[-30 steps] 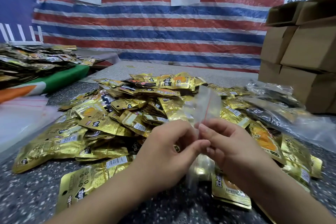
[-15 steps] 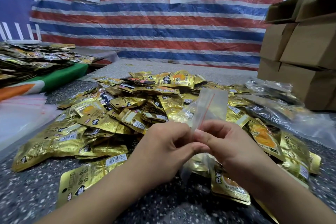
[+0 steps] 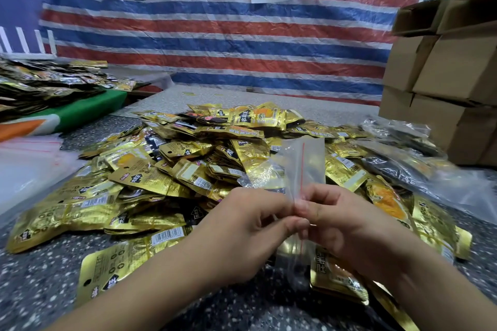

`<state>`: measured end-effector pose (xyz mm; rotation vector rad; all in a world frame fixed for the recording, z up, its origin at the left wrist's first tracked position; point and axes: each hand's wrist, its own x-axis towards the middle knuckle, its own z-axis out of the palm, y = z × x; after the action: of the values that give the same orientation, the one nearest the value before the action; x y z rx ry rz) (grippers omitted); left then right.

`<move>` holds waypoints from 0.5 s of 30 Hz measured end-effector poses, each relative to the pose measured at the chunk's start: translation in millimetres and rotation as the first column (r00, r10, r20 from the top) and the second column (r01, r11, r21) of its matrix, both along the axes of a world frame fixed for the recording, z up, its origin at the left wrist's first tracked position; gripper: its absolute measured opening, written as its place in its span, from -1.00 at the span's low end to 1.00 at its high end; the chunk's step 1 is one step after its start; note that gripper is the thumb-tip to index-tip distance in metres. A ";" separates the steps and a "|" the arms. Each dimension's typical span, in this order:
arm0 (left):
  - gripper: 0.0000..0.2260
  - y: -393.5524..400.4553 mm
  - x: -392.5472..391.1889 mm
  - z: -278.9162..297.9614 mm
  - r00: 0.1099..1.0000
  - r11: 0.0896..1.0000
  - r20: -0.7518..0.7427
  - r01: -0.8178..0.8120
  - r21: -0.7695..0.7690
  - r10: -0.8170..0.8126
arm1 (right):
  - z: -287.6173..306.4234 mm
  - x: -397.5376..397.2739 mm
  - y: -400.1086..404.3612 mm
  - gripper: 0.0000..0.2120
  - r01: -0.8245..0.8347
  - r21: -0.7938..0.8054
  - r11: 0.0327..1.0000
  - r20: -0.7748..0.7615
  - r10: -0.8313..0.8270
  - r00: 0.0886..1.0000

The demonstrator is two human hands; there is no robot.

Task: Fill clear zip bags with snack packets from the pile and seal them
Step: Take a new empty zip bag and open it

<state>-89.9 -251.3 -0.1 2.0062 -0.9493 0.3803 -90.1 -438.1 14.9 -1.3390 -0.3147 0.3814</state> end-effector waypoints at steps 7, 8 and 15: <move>-0.78 -0.9 0.9 1.6 0.996 0.999 -0.086 0.002 -0.033 -0.004 | 0.3 2.0 4.4 -0.69 0.042 -0.017 0.999 -0.015 -0.042 0.999; -0.78 -1.1 -0.1 2.4 0.996 0.999 -0.089 0.004 -0.042 -0.008 | 0.2 1.8 5.7 -0.65 0.031 -0.003 1.000 -0.027 -0.031 0.999; -0.72 6.0 3.8 8.3 0.983 0.985 -0.176 -0.083 -0.154 0.055 | 12.4 4.1 -1.4 -0.56 0.195 -0.021 0.981 0.037 -0.194 0.980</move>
<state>-86.1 -245.4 8.2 1.8937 -0.7206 0.3068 -85.9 -439.4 27.3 -1.3879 -0.2058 0.1987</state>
